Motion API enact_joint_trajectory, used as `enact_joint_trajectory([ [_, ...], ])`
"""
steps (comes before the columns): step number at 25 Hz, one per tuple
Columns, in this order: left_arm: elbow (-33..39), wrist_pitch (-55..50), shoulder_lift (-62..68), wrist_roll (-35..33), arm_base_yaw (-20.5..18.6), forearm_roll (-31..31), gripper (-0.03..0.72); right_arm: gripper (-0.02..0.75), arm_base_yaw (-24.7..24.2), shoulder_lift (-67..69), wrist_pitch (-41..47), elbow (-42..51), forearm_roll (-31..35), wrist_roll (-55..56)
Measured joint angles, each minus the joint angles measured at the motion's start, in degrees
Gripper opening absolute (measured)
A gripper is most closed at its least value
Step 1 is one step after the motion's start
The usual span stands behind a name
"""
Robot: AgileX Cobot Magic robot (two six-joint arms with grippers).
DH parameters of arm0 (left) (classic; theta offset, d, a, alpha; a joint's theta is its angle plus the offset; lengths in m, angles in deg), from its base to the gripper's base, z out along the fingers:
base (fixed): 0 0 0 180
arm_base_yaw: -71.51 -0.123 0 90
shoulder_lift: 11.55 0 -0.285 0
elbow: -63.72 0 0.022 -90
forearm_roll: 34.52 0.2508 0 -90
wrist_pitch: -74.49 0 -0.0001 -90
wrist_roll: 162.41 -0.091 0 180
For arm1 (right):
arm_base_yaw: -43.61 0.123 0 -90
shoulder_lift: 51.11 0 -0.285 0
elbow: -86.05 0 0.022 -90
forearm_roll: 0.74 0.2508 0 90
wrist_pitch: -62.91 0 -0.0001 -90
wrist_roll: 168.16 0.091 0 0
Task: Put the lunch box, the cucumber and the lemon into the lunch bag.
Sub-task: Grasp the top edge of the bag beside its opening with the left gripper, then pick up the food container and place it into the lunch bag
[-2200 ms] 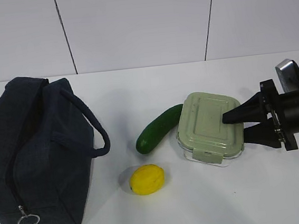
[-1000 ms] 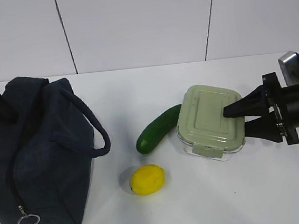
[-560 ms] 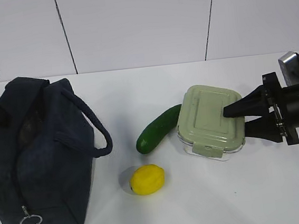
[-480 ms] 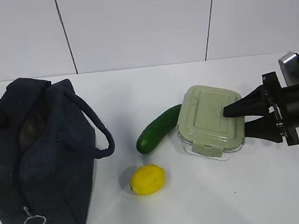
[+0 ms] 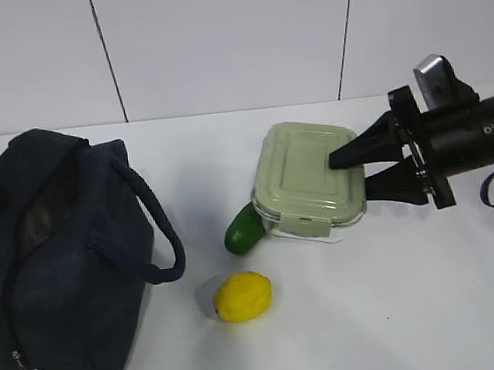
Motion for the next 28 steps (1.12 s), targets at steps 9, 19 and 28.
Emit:
enact_joint_trajectory([
  [9,-8.0,-4.3,-0.6,7.4,0.5,12.2,-0.006,0.414,3.1,0.0,1.1,-10.8,0.2,10.9],
  [19,-8.7,-3.1,-0.6,14.9,8.7,20.6,-0.006,0.414,5.3,0.0,1.4,-13.8,-2.6,17.2],
  [28,-8.7,-1.5,-0.6,16.7,12.8,21.3,-0.006,0.413,11.5,0.0,2.0,-13.8,-2.1,18.5],
])
